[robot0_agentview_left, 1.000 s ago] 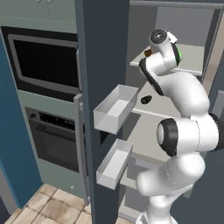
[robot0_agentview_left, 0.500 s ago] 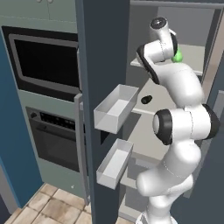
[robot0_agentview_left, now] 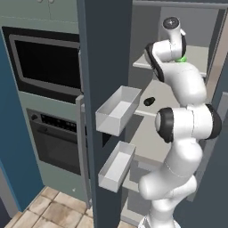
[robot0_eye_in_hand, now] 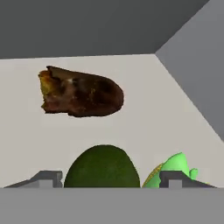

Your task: Take the eggplant and lime from the second highest rack and move them to the highest rack where the sweet potato and corn are located, to maximize freezer space. Close the freezer door after rearranging.

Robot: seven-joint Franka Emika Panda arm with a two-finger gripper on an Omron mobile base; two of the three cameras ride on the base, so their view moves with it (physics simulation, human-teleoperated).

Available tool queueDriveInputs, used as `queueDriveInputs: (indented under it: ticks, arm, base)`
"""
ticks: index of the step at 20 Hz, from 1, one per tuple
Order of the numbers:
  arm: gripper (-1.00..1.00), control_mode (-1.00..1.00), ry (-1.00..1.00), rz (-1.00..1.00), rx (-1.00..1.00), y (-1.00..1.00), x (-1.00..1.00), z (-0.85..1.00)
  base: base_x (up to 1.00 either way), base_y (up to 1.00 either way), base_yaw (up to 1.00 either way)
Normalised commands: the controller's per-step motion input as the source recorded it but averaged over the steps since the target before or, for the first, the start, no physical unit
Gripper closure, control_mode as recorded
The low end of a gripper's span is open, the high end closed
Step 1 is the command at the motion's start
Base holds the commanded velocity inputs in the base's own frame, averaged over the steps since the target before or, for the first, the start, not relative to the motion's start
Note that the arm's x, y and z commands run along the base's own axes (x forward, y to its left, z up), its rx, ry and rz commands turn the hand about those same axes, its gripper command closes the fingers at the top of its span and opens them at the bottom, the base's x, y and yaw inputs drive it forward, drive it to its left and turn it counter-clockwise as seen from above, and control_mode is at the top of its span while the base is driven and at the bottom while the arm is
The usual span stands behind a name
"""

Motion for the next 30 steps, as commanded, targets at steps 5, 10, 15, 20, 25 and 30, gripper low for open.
queueDriveInputs:
  ticks: [5,10,15,20,25,30]
  arm:
    - [-1.0,-1.0,-0.43,0.0,0.0,0.07,-0.27,-0.14]
    - [-1.0,-1.0,-0.03,-0.03,0.0,0.48,-0.47,0.0]
    - [-1.0,-1.0,0.0,-0.08,0.0,0.77,-0.72,0.0]
    - [-1.0,-1.0,-0.01,-0.04,0.09,0.45,-0.94,-0.01]
    - [-1.0,-1.0,-0.1,-0.19,0.52,0.09,-1.0,-0.31]
    - [-1.0,-1.0,0.0,-0.29,0.61,0.11,-0.69,-0.42]
  base:
    - [0.0,0.0,0.0]
    - [0.0,0.0,0.0]
    - [0.0,0.0,0.0]
    - [0.0,0.0,0.0]
    - [0.0,0.0,0.0]
    - [0.0,0.0,0.0]
